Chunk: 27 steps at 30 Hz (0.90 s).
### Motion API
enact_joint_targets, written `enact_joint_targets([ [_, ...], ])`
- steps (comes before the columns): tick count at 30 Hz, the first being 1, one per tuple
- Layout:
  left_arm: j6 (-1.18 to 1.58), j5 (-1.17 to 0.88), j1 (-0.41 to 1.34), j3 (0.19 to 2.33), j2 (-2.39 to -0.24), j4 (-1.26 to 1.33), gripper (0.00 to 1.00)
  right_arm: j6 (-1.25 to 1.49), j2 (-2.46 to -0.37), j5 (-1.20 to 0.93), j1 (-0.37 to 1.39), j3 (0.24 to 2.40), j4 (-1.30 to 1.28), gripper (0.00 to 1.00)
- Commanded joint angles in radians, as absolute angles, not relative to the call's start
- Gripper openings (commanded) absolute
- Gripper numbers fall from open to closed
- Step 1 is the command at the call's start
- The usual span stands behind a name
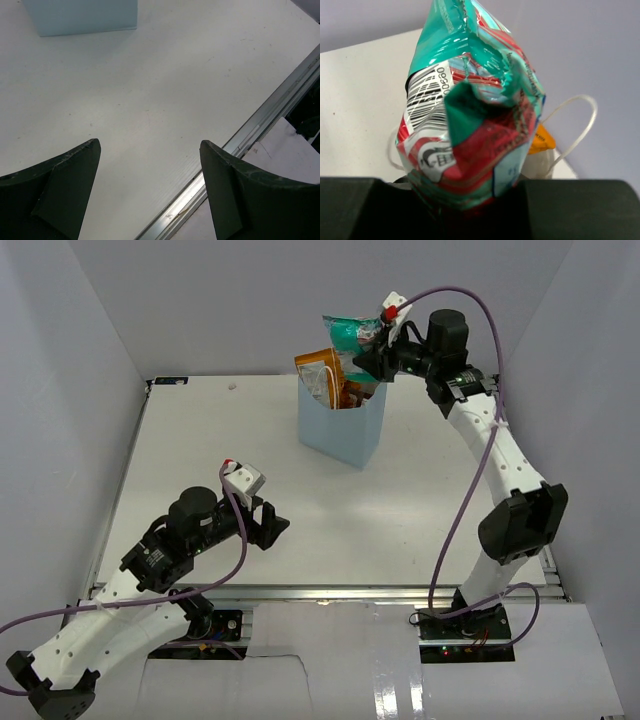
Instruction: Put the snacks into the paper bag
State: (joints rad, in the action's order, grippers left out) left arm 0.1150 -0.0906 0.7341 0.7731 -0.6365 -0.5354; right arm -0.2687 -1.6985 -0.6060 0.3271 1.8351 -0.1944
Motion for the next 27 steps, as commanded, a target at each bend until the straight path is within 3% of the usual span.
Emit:
enact_joint_targets([
  [1,0.095,-0.066,0.732,0.772,-0.615,-0.495,0.91,-0.152,-1.761,-0.6,0.327,1.878,-0.081,0.08],
  [10,0.094,-0.074,0.732,0.769,-0.612,-0.488,0.91,-0.13,-1.87,-0.67,0.367,1.85,-0.133,0.08],
  [19,0.095,-0.084,0.732,0.769,-0.617,-0.486,0.92,-0.302,-2.017,-0.6,0.383,2.006,-0.415,0.13],
  [22,0.095,-0.087,0.732,0.769,-0.62,-0.486,0.92,-0.339,-2.032,-0.571,0.383,2.02,-0.472,0.24],
  [24,0.095,-0.091,0.732,0.767,-0.623,-0.486,0.92,-0.357,-2.023,-0.571,0.383,2.02,-0.485,0.44],
  [27,0.098,-0.094,0.732,0.767,-0.626,-0.486,0.92,-0.356,-1.985,-0.584,0.382,2.02,-0.488,0.58],
])
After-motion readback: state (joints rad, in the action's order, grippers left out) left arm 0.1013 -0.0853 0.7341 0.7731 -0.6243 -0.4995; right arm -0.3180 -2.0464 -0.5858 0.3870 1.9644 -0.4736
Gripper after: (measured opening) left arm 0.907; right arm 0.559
